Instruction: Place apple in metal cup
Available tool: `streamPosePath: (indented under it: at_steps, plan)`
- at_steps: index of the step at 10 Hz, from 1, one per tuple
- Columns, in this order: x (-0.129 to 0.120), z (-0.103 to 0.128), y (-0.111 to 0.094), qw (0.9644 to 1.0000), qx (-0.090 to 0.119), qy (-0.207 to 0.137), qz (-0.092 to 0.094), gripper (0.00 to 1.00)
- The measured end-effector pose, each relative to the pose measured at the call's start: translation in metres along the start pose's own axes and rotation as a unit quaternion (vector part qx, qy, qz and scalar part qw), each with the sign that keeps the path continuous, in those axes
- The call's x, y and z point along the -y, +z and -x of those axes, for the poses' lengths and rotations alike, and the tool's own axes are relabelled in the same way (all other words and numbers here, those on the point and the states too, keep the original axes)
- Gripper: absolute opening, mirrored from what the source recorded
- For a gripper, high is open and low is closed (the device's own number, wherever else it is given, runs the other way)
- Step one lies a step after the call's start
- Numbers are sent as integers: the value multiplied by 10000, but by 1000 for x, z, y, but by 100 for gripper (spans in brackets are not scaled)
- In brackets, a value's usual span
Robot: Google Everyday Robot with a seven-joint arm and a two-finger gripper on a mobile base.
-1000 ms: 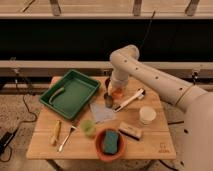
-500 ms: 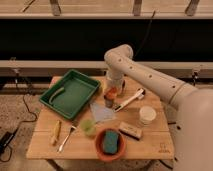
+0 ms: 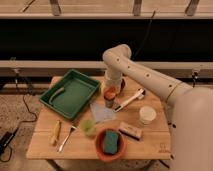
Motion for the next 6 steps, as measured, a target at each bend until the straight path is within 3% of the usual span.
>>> streamPosePath:
  at_steps: [6]
  plan:
    - [0, -1, 0, 9999, -51, 27, -82, 80]
